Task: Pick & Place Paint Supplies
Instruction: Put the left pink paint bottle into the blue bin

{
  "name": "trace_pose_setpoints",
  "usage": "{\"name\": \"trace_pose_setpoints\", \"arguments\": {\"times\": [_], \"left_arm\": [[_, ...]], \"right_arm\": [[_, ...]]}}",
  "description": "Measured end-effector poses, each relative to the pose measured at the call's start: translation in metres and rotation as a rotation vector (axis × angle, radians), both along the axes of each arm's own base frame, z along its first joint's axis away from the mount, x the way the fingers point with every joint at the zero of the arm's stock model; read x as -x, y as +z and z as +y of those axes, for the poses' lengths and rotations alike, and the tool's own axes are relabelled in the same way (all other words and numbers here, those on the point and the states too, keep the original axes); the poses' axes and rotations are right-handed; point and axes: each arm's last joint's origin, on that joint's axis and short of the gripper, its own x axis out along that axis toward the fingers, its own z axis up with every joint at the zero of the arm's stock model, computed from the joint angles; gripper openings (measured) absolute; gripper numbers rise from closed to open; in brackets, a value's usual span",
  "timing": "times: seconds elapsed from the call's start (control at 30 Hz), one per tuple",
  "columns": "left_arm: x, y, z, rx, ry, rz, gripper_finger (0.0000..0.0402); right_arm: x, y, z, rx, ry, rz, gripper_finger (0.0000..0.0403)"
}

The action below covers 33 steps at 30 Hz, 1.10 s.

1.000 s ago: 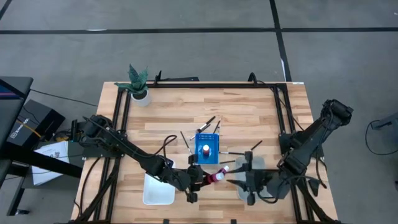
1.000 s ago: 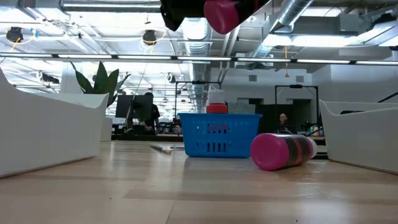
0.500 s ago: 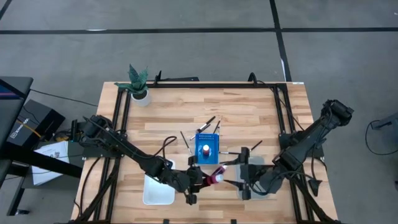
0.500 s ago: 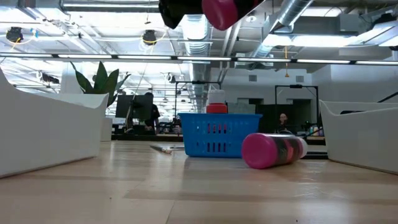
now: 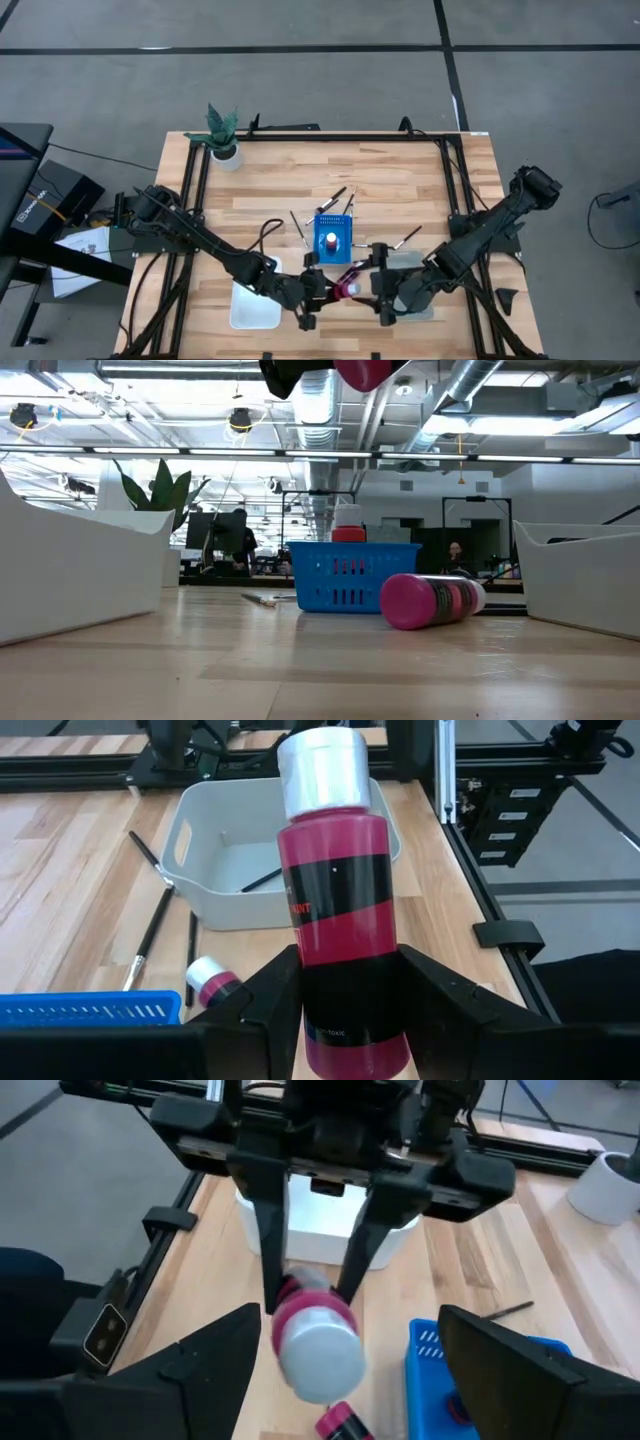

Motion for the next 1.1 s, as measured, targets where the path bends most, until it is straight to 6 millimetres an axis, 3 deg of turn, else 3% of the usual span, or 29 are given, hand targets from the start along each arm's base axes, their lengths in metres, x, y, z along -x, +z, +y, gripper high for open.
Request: {"name": "trace_pose_setpoints", "arguments": {"times": [0.67,0.87,1.1], "left_arm": [[-0.0004,0.0022,-0.0019,0.009,-0.008,-0.023,0.0138],[-0.0007,0.0028,-0.0020,0.013,-0.010,-0.028,0.0138],[-0.0011,0.0032,-0.0019,0.017,-0.008,-0.034,0.0138]], "right_arm": [[0.0012,-0.0015,0.0010,-0.013,0.032,0.027,0.0296],[0.0001,-0.0016,-0.0004,-0.017,0.033,0.030,0.0249],[-0.0019,-0.0015,-0.0030,-0.024,0.032,0.033,0.0167]]}}
